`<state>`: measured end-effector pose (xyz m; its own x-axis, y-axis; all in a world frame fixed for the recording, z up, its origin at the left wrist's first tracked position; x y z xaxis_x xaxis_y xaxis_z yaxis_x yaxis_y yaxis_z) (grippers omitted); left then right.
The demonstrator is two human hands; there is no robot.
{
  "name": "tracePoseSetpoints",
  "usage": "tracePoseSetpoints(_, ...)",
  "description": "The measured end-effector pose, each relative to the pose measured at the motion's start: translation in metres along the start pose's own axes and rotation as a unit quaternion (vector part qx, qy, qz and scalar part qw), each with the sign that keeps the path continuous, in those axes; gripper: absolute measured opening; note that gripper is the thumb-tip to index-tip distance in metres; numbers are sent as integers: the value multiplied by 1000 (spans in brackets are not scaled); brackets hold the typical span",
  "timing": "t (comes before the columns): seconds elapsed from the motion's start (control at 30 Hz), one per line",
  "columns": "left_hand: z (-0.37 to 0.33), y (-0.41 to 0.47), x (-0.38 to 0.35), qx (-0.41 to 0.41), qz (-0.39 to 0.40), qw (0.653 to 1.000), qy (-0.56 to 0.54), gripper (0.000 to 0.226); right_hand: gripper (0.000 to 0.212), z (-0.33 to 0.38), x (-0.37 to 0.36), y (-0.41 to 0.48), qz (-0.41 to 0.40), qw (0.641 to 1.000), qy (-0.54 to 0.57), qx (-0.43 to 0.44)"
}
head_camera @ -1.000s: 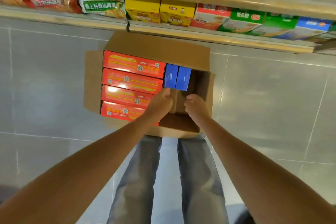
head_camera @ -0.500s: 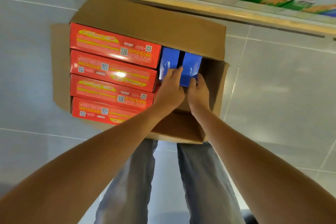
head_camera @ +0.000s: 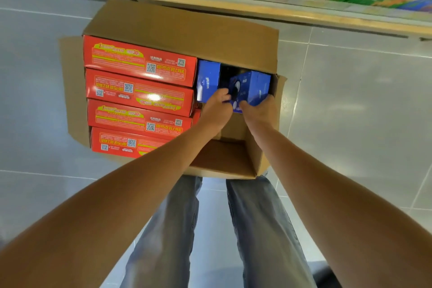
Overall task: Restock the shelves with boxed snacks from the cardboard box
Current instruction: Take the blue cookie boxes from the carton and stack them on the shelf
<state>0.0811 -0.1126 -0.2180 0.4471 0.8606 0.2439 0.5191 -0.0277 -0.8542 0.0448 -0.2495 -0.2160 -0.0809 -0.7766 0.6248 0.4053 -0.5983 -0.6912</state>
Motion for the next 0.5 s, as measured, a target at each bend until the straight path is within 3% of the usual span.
tracePoseSetpoints(0.1,-7,-26,14,-9,-8,1000,6,49,32,-2,25,-23,-24,1000,-9,-3)
tracePoseSetpoints(0.23,-36,-72,41,-28,-17,999,26,31,34,10,79,-65,-30,999,23,-15)
tracePoseSetpoints(0.33,-65,-105,61,-45,-15,996,71,49,32,28,118,-94,-37,999,34,-5)
tracePoseSetpoints(0.5,-144,-194,74,-200,114,956,184,73,28,78,186,-151,13,990,131,-48)
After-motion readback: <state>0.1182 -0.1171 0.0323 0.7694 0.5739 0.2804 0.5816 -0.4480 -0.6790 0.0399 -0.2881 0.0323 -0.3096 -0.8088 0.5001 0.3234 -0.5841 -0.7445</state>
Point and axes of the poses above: each hand's wrist, its own y-axis towards the middle knuckle, its own x-axis out of the back of the hand, z = x × y, the point moved 9 cm from there along y, towards the middle knuckle, and after that the axes turned 6 degrees about -z, right-handed, at the moved point
